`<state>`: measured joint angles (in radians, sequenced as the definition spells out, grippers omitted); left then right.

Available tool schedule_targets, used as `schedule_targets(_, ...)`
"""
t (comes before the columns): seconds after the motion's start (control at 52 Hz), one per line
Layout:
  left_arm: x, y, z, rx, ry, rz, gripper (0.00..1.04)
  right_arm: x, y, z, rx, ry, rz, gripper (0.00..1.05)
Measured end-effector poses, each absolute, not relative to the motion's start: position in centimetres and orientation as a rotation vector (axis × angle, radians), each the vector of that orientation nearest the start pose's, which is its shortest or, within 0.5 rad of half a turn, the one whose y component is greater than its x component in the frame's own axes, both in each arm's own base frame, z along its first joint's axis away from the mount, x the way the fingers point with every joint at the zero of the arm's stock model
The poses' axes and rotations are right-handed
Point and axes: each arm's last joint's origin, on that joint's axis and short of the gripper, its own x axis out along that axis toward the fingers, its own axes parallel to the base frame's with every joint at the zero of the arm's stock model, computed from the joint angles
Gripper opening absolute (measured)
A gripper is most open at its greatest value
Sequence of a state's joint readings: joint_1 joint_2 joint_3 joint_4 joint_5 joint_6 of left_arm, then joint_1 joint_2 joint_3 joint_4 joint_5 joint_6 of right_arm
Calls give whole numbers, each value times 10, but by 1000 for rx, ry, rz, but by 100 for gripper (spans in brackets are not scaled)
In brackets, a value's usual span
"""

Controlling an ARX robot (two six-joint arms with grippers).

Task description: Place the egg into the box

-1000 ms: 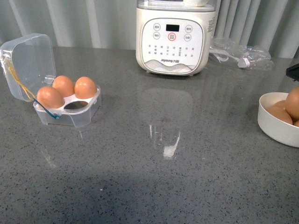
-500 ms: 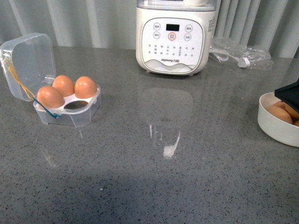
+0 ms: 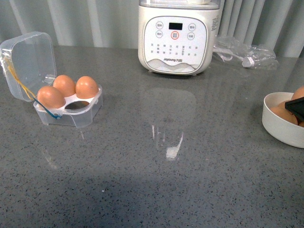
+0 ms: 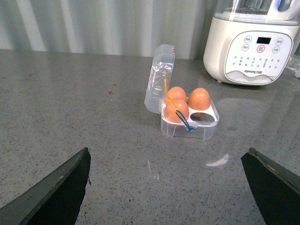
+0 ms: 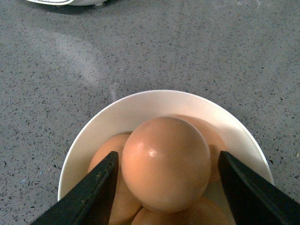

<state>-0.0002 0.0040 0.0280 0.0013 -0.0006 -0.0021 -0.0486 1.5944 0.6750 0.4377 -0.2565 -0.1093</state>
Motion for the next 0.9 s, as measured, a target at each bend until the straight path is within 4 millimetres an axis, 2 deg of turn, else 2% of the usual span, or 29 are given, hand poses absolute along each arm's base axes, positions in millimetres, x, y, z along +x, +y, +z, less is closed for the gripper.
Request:
schedule_targets(0.096, 96, 0, 173, -2, -25, 0, 98, 306, -5, 168, -37, 455, 234, 48)
schedule_targets(0.154, 96, 0, 173, -2, -25, 0, 98, 304, -4, 170, -41, 447, 233, 43)
schedule_targets(0.288, 96, 0, 173, -2, -25, 0, 98, 299, 2, 181, -53, 418, 238, 42)
schedule_targets(0.404, 96, 0, 173, -2, -25, 0, 98, 294, 10, 199, -60, 371, 248, 42)
schedule_targets(0.577, 96, 0, 173, -2, -25, 0, 98, 311, 25, 231, -51, 292, 267, 42)
schedule_targets(0.731, 96, 0, 173, -2, -25, 0, 98, 336, 52, 253, -22, 255, 359, 42)
schedule_targets(0.904, 96, 0, 173, -2, -25, 0, 98, 356, 105, 260, -12, 283, 567, 42)
